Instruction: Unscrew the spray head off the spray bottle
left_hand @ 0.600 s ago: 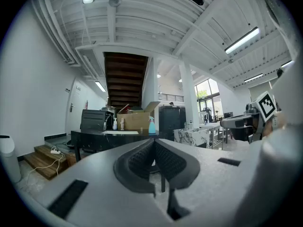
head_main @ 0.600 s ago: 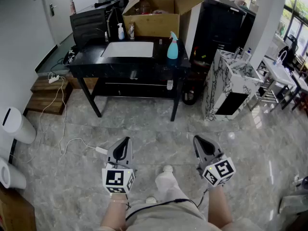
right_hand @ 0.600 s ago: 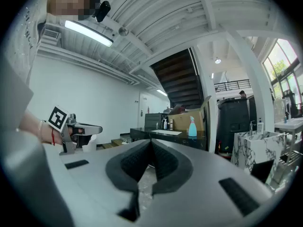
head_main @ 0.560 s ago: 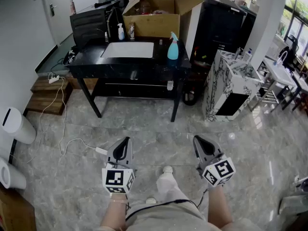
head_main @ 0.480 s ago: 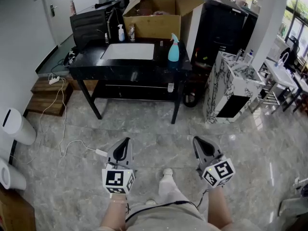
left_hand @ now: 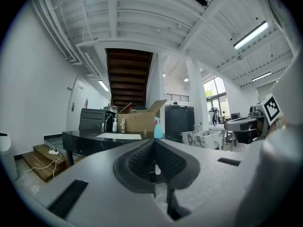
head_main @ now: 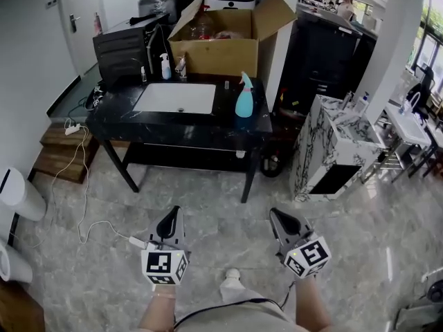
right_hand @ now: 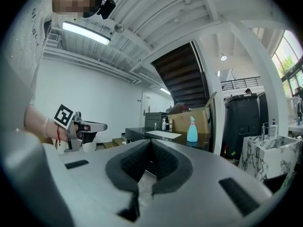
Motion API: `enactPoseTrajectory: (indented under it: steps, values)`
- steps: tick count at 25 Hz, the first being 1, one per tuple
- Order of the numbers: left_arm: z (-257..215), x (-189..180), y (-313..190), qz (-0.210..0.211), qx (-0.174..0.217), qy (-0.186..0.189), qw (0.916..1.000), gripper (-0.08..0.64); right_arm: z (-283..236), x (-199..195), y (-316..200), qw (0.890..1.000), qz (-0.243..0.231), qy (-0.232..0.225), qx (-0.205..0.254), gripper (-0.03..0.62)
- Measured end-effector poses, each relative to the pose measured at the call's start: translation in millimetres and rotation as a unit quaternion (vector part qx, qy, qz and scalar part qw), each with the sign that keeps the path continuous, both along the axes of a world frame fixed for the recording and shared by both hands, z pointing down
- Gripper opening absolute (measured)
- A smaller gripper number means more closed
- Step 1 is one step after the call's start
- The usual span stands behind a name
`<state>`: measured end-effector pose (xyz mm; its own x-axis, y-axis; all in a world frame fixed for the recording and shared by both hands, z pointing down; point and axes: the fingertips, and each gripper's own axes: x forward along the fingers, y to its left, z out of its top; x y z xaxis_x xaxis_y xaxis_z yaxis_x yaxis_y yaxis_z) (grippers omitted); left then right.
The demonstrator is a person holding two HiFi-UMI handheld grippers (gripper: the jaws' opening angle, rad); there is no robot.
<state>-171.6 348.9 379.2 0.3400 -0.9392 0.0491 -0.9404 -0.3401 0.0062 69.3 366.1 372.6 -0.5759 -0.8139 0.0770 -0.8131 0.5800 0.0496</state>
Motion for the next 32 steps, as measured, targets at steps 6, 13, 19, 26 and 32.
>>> enactPoseTrajectory:
  steps: [6, 13, 19, 26, 32]
  values:
    - [0.7, 22.9, -56.7, -0.011, -0.007, -0.003, 0.9999, 0.005, 5.4, 21.8, -63.7, 1.0, -0.011, -0.004, -0.011, 0.005]
    - [6.7, 44.1, -103.0, -0.036, -0.008, 0.006, 0.9993, 0.005, 13.1, 41.8, -115.5, 0.999, -0.042, 0.002, -0.013, 0.005]
    - [4.2, 49.4, -127.3, -0.041, -0.007, -0.001, 0.9992, 0.005, 16.2, 44.6, -142.7, 0.999, -0.05, -0.013, -0.017, 0.005]
    - [10.4, 59.4, -167.9, -0.025, -0.011, 0.007, 0.9996, 0.005, 19.1, 39.9, -175.1, 0.998, -0.057, -0.022, -0.021, 0.005]
    - [8.6, 57.0, -221.0, -0.014, -0.002, 0.013, 0.9998, 0.005, 22.9, 37.0, -221.8, 0.999, -0.047, -0.019, -0.021, 0.006]
